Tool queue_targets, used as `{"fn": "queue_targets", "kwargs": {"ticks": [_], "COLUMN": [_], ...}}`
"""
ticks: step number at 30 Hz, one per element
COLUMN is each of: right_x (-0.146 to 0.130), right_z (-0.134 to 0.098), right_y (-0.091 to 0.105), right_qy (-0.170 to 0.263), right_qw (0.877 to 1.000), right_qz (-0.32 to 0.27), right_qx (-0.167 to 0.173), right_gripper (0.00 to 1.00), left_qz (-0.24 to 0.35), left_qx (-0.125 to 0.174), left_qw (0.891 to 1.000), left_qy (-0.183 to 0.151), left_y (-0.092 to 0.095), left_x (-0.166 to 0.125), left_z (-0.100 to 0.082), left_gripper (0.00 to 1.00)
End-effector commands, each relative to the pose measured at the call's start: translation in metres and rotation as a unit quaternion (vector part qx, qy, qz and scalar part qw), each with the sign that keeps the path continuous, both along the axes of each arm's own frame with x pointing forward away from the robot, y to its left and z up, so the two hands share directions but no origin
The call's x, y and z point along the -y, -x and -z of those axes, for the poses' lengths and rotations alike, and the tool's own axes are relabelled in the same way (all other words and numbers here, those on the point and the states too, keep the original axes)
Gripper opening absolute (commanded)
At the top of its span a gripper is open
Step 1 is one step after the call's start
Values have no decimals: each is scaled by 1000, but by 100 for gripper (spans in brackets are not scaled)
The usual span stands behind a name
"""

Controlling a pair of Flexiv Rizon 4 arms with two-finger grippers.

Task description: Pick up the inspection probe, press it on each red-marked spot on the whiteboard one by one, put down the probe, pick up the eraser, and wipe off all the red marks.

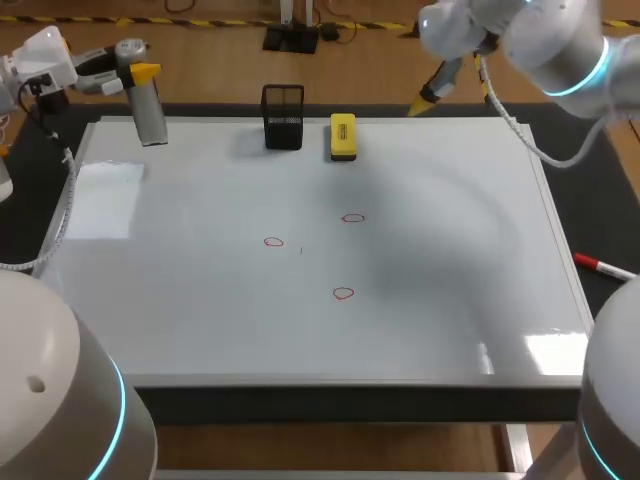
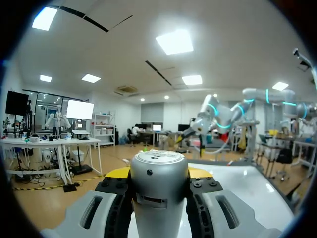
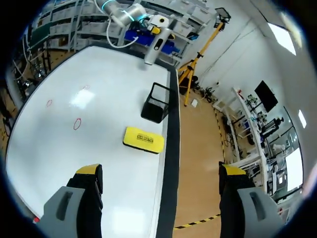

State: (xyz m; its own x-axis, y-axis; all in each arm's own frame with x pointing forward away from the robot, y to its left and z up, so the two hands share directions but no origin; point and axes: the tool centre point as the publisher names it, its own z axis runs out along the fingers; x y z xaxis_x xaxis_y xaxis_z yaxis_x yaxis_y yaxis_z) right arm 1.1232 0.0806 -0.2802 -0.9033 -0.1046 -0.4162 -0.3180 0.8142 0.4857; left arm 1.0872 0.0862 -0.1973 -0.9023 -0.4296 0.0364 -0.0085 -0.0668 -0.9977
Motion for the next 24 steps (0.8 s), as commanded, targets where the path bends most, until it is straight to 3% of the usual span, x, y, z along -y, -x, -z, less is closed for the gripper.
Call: {"fn": "queue_targets", "kwargs": {"ticks": [1,22,24], "right_x": [-10,-10,-13], "right_z": [-3,-3,11], "right_y": [-2,-2,-10], "right_qy": [335,335,324], "right_qw": [907,907,894], "right_qz": [-249,-249,-305], "right_qx": [-53,-53,-58], "right_gripper": [100,100,100], "left_qz": [-1,-1,-1], "left_qx": [0,0,0], "left_qw": [1000,1000,1000], "left_qy": [0,0,0], "left_y": [1,1,1], "left_x": [0,0,0], "left_z": [-1,-1,-1], "left_gripper": [0,0,0]}}
